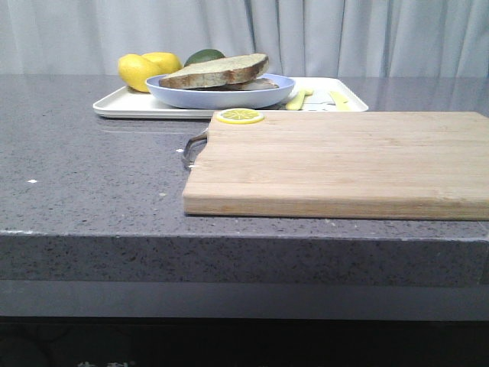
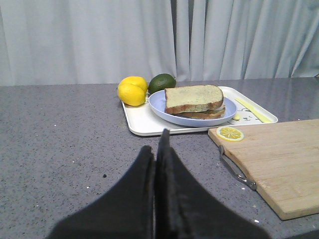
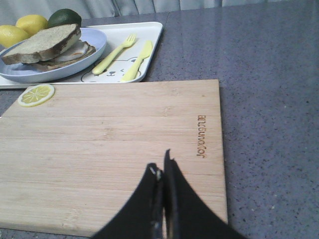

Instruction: Place bread and move sandwich to tray

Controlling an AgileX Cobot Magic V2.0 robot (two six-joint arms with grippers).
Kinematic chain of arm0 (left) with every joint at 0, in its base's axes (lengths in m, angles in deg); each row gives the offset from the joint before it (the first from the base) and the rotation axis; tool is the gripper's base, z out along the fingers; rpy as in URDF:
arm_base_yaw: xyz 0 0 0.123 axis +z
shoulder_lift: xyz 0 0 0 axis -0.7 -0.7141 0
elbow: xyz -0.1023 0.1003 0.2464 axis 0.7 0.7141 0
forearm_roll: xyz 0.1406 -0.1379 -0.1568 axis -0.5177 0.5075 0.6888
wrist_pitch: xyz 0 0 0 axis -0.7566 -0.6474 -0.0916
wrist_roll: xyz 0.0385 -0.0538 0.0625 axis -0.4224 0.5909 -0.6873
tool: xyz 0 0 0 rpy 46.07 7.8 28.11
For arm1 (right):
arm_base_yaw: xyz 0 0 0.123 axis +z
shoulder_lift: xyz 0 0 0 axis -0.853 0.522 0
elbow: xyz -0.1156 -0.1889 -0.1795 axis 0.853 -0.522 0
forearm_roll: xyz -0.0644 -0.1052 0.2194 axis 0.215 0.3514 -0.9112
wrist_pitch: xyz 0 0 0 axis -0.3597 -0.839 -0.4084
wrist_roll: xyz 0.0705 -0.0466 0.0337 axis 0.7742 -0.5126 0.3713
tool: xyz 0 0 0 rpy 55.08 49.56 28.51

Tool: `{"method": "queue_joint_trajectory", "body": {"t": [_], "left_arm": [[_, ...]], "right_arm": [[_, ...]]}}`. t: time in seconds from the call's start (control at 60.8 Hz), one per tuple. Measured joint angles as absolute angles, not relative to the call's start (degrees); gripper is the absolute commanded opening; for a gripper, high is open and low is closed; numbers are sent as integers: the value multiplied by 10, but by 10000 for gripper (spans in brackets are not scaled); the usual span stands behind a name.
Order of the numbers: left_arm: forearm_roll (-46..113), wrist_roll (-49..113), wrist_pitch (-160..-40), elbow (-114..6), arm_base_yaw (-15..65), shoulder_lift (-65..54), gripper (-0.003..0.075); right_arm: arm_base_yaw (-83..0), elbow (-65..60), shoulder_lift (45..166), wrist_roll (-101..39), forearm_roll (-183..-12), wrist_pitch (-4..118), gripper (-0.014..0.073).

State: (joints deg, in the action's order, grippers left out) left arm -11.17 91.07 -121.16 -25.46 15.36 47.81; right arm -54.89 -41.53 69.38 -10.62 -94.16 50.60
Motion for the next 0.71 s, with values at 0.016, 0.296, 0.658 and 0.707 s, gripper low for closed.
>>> {"method": "queue_joint_trajectory", "body": {"t": [0.016, 0.296, 0.658, 0.707], "left_arm": [[-112, 911, -1212, -255, 154, 478, -20], [-112, 912, -1212, -255, 154, 478, -20], [-36, 845, -1179, -215, 173, 494, -20], [-7, 818, -1164, -199, 190, 498, -20]], "right_arm": [[-549, -415, 694, -106, -942, 506, -64], [-549, -415, 694, -106, -942, 506, -64], [-549, -415, 694, -106, -942, 506, -64], [-549, -415, 694, -106, -942, 506, -64]]}}
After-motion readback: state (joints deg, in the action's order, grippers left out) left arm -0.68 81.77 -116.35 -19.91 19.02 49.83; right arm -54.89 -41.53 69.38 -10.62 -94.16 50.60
